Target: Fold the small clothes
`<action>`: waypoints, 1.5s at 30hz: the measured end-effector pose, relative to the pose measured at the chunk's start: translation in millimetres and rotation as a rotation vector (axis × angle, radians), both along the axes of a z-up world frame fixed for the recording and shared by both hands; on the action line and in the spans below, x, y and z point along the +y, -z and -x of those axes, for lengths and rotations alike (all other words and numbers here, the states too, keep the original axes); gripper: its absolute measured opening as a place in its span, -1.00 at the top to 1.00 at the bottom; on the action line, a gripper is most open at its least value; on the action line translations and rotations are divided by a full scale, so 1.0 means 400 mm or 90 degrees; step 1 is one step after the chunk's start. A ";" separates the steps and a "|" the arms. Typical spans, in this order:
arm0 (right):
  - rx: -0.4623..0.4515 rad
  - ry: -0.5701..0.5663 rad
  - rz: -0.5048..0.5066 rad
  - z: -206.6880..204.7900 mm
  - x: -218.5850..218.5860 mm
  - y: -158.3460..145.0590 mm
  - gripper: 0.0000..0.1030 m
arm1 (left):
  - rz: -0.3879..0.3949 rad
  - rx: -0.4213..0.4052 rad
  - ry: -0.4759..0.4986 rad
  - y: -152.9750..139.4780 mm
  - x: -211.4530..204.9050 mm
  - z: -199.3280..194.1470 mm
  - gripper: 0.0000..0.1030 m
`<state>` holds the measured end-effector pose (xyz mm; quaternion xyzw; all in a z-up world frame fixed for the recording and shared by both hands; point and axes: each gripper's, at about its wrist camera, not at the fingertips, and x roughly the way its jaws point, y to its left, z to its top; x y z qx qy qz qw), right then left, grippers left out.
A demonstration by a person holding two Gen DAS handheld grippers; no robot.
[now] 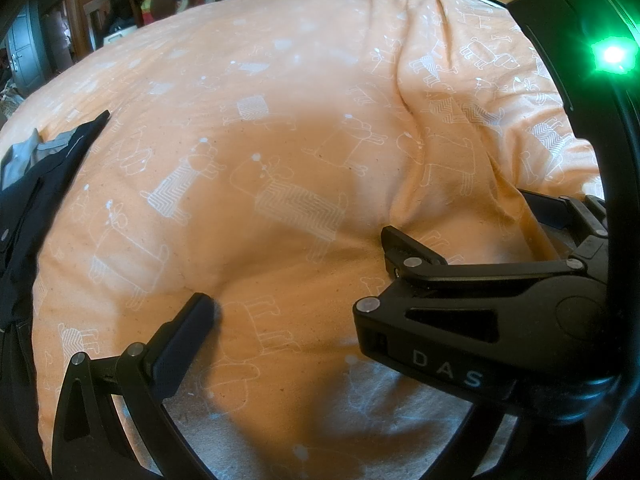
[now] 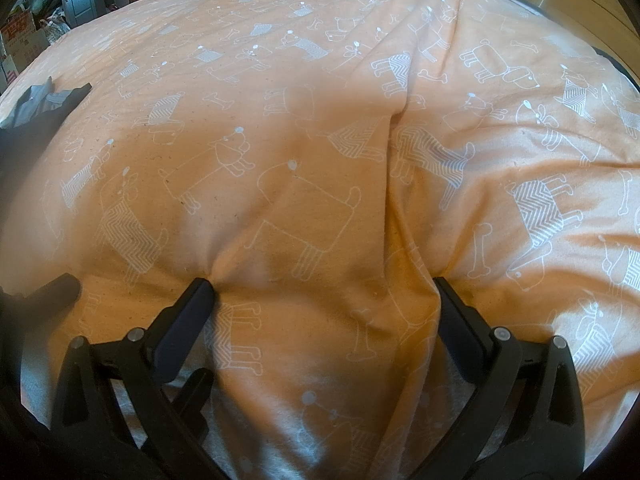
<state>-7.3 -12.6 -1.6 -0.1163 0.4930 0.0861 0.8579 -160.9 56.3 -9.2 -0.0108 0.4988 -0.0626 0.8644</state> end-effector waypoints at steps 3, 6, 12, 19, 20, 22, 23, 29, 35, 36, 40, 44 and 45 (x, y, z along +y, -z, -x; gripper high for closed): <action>-0.001 0.001 0.002 0.000 0.000 0.000 -1.00 | 0.000 -0.004 0.003 0.001 0.000 0.001 -1.00; -0.001 0.001 0.001 0.000 0.001 0.001 -1.00 | 0.002 -0.001 0.003 0.003 -0.001 0.001 -1.00; -0.001 0.000 0.001 -0.001 0.002 0.001 -1.00 | 0.005 -0.001 0.003 0.004 -0.003 0.003 -1.00; -0.001 0.000 0.001 0.000 0.001 0.001 -1.00 | 0.021 0.005 0.001 0.001 0.002 0.006 -1.00; -0.001 0.000 0.001 0.000 0.001 0.001 -1.00 | 0.021 0.005 0.001 0.000 0.001 0.007 -1.00; -0.002 0.000 0.001 0.000 0.001 0.001 -1.00 | 0.015 0.007 0.002 0.000 0.001 0.007 -1.00; -0.001 0.000 0.001 0.000 0.001 0.001 -1.00 | 0.017 0.007 0.002 0.000 0.001 0.007 -1.00; -0.002 0.000 0.001 0.001 0.001 0.001 -1.00 | 0.015 0.010 0.002 0.000 0.001 0.006 -1.00; -0.002 0.000 0.001 0.001 0.000 0.000 -1.00 | 0.013 0.013 0.002 0.001 0.001 0.006 -1.00; -0.002 0.000 0.001 0.002 0.000 0.001 -1.00 | 0.019 0.012 0.002 0.001 0.002 0.007 -1.00; -0.002 0.000 0.001 0.001 0.000 0.001 -1.00 | 0.005 0.004 0.003 0.000 -0.001 0.008 -1.00; -0.002 0.000 0.001 0.002 0.000 0.001 -1.00 | 0.006 0.004 0.003 0.000 0.000 0.009 -1.00; -0.002 0.000 0.001 0.003 0.000 0.001 -1.00 | 0.006 0.004 0.003 0.000 0.001 0.009 -1.00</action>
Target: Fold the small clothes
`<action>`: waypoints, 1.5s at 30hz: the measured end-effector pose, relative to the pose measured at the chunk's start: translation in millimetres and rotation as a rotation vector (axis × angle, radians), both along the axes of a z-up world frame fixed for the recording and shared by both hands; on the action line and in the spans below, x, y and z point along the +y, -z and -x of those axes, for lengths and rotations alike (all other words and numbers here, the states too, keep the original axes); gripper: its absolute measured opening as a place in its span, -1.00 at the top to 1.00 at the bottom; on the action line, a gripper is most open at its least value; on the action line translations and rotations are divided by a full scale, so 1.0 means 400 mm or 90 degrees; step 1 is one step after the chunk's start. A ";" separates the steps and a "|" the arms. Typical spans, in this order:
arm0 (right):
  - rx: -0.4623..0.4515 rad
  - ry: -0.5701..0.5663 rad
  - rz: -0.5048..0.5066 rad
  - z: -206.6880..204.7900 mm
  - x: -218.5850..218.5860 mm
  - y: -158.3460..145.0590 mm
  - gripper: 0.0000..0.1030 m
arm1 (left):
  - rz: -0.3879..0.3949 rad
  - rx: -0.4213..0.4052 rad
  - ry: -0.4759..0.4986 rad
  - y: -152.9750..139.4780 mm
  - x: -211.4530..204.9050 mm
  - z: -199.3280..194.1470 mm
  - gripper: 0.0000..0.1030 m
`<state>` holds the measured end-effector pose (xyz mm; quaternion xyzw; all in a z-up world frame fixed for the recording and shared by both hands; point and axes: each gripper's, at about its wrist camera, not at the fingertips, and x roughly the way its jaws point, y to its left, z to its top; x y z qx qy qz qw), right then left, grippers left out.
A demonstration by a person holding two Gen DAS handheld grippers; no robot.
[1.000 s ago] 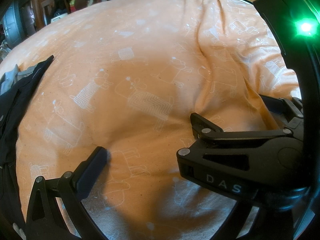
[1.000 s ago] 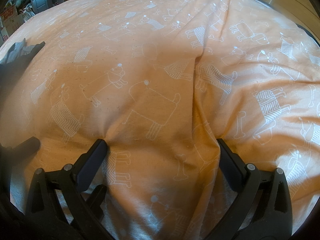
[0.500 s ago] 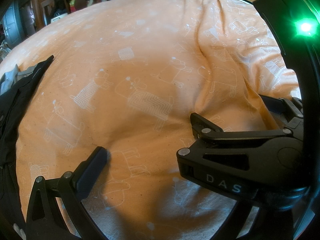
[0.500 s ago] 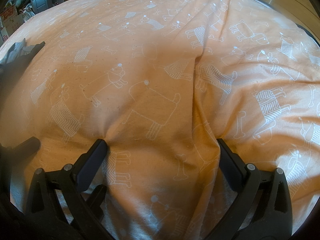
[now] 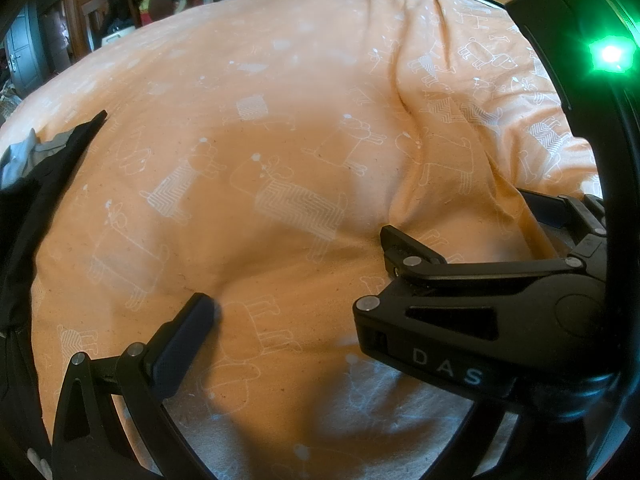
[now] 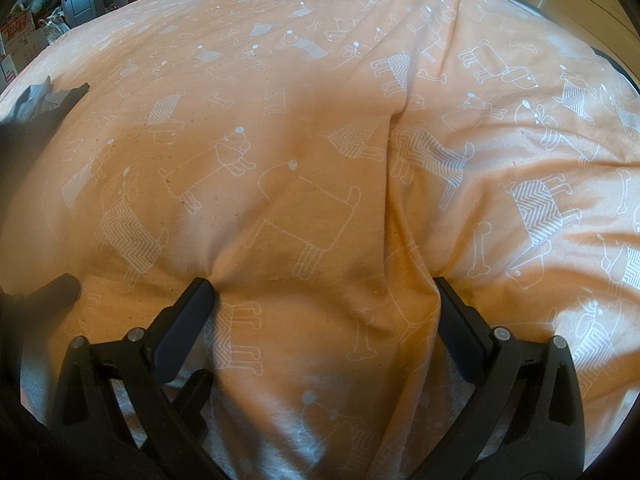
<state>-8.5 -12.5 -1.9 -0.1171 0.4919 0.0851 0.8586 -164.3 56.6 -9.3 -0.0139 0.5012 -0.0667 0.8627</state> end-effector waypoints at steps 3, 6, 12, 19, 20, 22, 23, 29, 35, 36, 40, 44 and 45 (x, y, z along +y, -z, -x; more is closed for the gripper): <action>0.000 0.000 0.000 0.000 0.000 0.000 -1.00 | 0.001 0.001 0.000 0.000 0.000 0.000 -1.00; 0.000 0.000 0.000 0.001 0.000 0.000 -1.00 | 0.001 0.000 0.000 0.000 0.000 0.001 -1.00; 0.000 0.000 0.000 0.001 0.000 0.000 -1.00 | 0.001 0.001 0.000 0.000 0.000 0.001 -1.00; 0.000 0.000 0.000 0.001 0.000 0.000 -1.00 | 0.001 -0.001 0.000 0.000 0.000 0.001 -1.00; 0.000 0.000 0.000 0.002 0.000 0.000 -1.00 | 0.001 -0.002 0.000 0.000 0.000 0.001 -1.00; 0.000 0.000 0.000 0.002 0.000 0.000 -1.00 | 0.001 -0.002 0.000 0.000 0.000 0.001 -1.00; 0.000 0.000 0.000 0.002 0.000 0.000 -1.00 | 0.001 -0.002 0.000 0.000 0.000 0.001 -1.00; 0.000 0.000 0.000 0.002 0.000 0.000 -1.00 | 0.001 -0.002 0.000 0.000 0.000 0.002 -1.00; 0.000 0.000 0.000 0.003 0.000 0.000 -1.00 | 0.000 -0.004 0.000 0.000 0.000 0.001 -1.00; 0.000 0.000 0.000 0.002 0.000 0.000 -1.00 | 0.000 -0.005 0.000 0.000 0.000 0.001 -1.00; 0.000 0.000 0.000 0.003 0.000 0.001 -1.00 | -0.002 -0.006 -0.001 0.000 0.001 0.003 -1.00; 0.000 0.000 0.000 0.001 0.001 0.000 -1.00 | -0.005 -0.006 -0.001 0.002 -0.001 0.001 -1.00; 0.000 0.000 0.000 0.002 0.001 0.000 -1.00 | -0.005 -0.005 -0.001 0.002 -0.002 0.001 -1.00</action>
